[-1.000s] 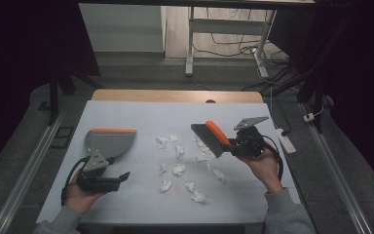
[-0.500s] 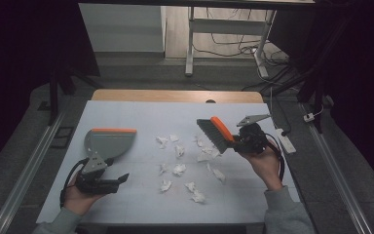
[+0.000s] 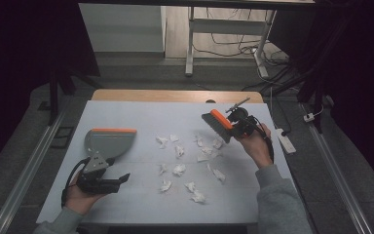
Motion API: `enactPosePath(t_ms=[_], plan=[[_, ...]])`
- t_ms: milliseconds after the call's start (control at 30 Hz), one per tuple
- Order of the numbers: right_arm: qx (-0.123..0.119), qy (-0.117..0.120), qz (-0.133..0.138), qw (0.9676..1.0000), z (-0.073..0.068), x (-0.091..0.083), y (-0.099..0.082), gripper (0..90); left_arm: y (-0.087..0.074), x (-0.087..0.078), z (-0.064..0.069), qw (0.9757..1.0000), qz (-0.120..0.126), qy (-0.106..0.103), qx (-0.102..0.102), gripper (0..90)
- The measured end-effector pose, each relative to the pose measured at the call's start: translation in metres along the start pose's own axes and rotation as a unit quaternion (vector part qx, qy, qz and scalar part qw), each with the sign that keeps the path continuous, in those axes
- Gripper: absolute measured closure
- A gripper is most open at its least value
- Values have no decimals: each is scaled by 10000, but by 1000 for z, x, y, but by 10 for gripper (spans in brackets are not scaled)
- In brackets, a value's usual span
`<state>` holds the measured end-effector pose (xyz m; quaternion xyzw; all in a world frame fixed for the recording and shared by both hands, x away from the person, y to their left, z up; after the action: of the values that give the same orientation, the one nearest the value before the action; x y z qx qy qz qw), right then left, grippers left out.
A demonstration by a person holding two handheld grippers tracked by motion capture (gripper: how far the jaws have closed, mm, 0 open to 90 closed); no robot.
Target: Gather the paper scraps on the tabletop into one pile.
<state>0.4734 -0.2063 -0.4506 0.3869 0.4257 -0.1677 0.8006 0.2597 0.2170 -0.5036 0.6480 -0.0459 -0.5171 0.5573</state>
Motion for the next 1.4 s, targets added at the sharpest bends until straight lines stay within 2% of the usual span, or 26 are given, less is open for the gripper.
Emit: enactPosePath(t_ms=[100,200,267,467,567,633,667,733,833,1000,1067,1167,1233,1300,1400], plan=[[90,-130,-159,9997,4,5,0,684,0,1,-1,10000,-3,-29,-13,234],[-30,-171,-424,9990,1,11,-1,684,1,2,-1,10000,-24,-39,8,234],[-86,-54,-491,9987,-5,12,-3,684,0,3,-1,10000,-29,-47,15,235],[-396,310,-397,9979,-32,9,2,685,2,5,-1,10000,-70,-51,19,235],[-604,662,-380,9953,-48,4,5,686,2,5,0,9999,-61,-89,13,235],[-613,941,-293,9932,-53,-2,6,686,3,5,-1,9999,-14,-163,-29,235],[-618,945,-220,9934,-53,-6,7,686,3,5,-1,9999,-8,-148,-22,236],[-568,764,-47,9954,-50,-12,9,685,3,5,-1,9999,-23,-136,-16,236],[-336,593,169,9975,-39,-15,13,685,3,5,0,9999,-26,-136,-3,236],[-51,416,211,9989,-24,-2,19,685,4,6,-1,9999,-42,-154,-26,236],[-24,389,200,9990,-21,6,22,685,4,7,-1,9998,-57,-163,-23,236],[-258,388,53,9989,-25,17,28,685,4,7,-2,9998,-78,-169,-22,236],[-584,316,-108,9977,-34,22,31,686,3,7,-2,9998,-68,-168,-35,236],[-867,348,-194,9954,-43,24,33,686,3,6,-3,9998,-51,-171,-53,236],[-1146,598,-205,9914,-55,19,35,687,2,6,-4,9998,-54,-179,-74,237]])
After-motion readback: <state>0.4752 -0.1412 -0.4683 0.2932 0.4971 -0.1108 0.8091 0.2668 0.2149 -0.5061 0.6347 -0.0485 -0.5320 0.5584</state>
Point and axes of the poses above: each handheld gripper's, and its own axes: x roughly forward along the jaws, y roughly out of its top, z roughly to its right, the point moved 2 cm from there along x, roughly forward along the jaws, and after that the axes turned 12 degrees about -y, right-handed, at the moved point
